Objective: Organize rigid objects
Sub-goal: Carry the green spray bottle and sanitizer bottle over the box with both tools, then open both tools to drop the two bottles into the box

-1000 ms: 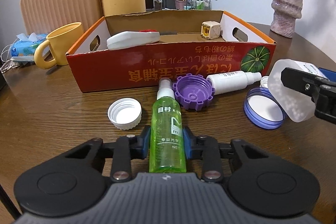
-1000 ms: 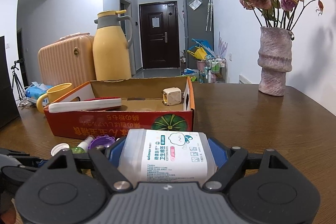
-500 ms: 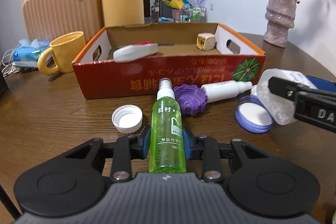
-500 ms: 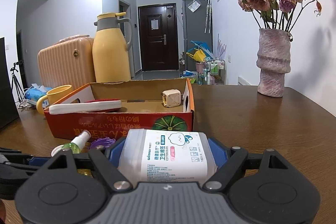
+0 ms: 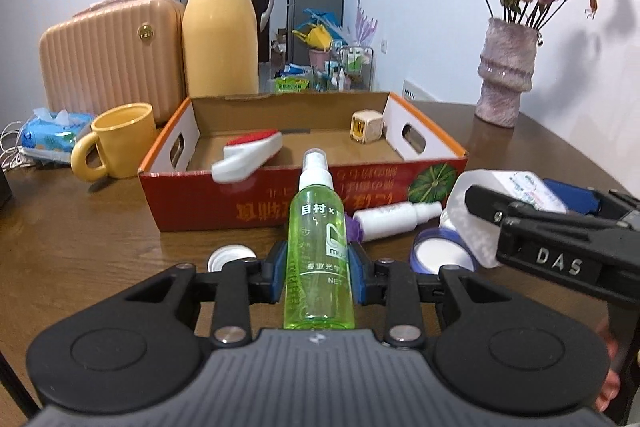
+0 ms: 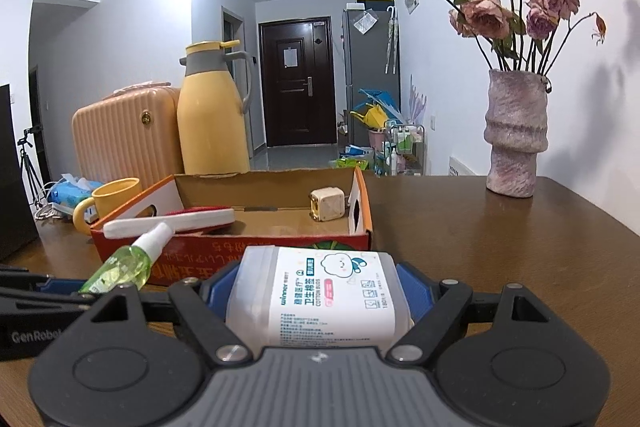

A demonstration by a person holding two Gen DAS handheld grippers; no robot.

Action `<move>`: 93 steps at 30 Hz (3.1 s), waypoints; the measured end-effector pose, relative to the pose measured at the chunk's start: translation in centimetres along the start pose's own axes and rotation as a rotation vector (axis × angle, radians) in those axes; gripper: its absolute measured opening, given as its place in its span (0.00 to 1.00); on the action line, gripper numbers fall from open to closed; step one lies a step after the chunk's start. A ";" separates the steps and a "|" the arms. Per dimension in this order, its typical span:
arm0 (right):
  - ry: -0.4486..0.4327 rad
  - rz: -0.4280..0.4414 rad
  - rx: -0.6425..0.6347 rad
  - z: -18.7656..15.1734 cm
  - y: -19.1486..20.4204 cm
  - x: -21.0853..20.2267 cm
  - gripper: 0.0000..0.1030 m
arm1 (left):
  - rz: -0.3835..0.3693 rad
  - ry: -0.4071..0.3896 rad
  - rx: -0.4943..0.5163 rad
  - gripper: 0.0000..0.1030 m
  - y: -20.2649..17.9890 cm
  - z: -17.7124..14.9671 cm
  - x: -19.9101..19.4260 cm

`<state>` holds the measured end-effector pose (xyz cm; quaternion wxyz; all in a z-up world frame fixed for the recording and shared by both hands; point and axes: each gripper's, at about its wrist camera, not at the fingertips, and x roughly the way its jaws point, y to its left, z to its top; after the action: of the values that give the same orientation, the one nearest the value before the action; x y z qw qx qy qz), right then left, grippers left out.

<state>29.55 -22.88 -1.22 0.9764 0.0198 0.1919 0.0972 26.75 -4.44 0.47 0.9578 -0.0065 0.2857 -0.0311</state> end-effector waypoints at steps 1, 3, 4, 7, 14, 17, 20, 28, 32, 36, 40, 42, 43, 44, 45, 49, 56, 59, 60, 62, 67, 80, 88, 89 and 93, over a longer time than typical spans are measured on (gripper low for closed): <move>-0.003 0.000 -0.001 0.2 0.1 0.0 0.79 | -0.003 -0.007 -0.003 0.31 0.0 0.3 -0.1; -0.010 -0.002 -0.004 0.5 0.3 0.0 0.79 | -0.007 -0.021 -0.007 0.31 0.0 0.8 -0.4; -0.014 -0.002 -0.006 0.8 0.4 0.0 0.79 | -0.009 -0.029 -0.008 0.31 0.1 1.1 -0.5; -0.026 -0.004 -0.011 1.4 0.7 0.0 0.79 | -0.012 -0.046 -0.013 0.31 0.2 1.9 -0.7; -0.047 -0.005 -0.011 2.7 1.2 0.8 0.79 | -0.017 -0.068 -0.031 0.31 0.4 3.5 0.0; -0.056 -0.007 -0.010 3.3 1.3 1.3 0.79 | -0.018 -0.070 -0.045 0.31 0.7 4.1 0.6; -0.060 -0.007 -0.009 3.8 1.4 2.0 0.79 | -0.019 -0.076 -0.057 0.31 0.8 4.8 1.2; -0.068 -0.007 0.003 4.9 1.6 4.1 0.79 | -0.013 -0.096 -0.073 0.31 1.1 6.5 2.8; -0.062 -0.002 0.010 5.3 1.5 5.4 0.79 | -0.010 -0.100 -0.081 0.31 1.3 7.2 3.8; -0.058 -0.004 0.017 5.5 1.3 6.8 0.79 | -0.009 -0.103 -0.092 0.31 1.7 7.8 4.8; -0.058 -0.006 0.022 5.9 1.2 8.1 0.79 | -0.009 -0.094 -0.104 0.31 2.0 8.4 6.0; -0.056 -0.006 0.023 6.0 1.1 8.8 0.79 | -0.008 -0.087 -0.110 0.31 2.2 8.6 6.6; -0.055 -0.007 0.023 6.1 1.1 9.1 0.79 | -0.007 -0.084 -0.114 0.31 2.4 8.8 7.0; -0.055 -0.007 0.024 6.1 1.1 9.4 0.79 | -0.006 -0.082 -0.116 0.31 2.5 8.9 7.3; -0.053 -0.008 0.024 6.1 1.0 9.8 0.79 | -0.006 -0.082 -0.118 0.31 2.5 9.0 7.6; -0.047 -0.007 0.028 6.3 0.9 11.0 0.79 | 0.005 -0.077 -0.123 0.31 2.8 9.5 8.8; -0.035 -0.004 0.023 6.5 0.9 13.3 0.79 | 0.013 -0.062 -0.126 0.31 3.2 10.0 10.7; -0.029 -0.002 0.013 6.5 1.0 14.0 0.79 | 0.018 -0.059 -0.129 0.31 3.4 10.4 11.5; -0.028 -0.001 0.010 6.6 1.0 14.3 0.79 | 0.019 -0.058 -0.130 0.31 3.5 10.5 11.7; -0.025 -0.001 0.003 6.6 1.1 14.7 0.79 | 0.020 -0.055 -0.129 0.31 3.6 10.7 12.2; -0.019 0.000 -0.013 6.7 1.2 15.7 0.79 | 0.021 -0.044 -0.126 0.31 3.7 11.0 13.2; 0.013 0.011 -0.049 6.6 1.6 17.1 0.79 | 0.038 -0.021 -0.111 0.32 3.7 11.1 14.2; 0.066 0.002 -0.014 6.8 0.8 17.5 0.99 | 0.156 -0.075 -0.131 1.00 4.2 11.0 13.2; 0.065 -0.004 -0.012 6.8 0.7 17.4 1.00 | 0.163 -0.066 -0.138 1.00 4.3 11.0 13.3; 0.073 -0.019 -0.016 6.8 0.7 17.5 1.00 | 0.178 -0.051 -0.140 1.00 4.7 11.0 13.7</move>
<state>47.86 -18.79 -1.39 0.9697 0.0065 0.2270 0.0900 44.49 -0.66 2.02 0.9609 -0.0486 0.2624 0.0743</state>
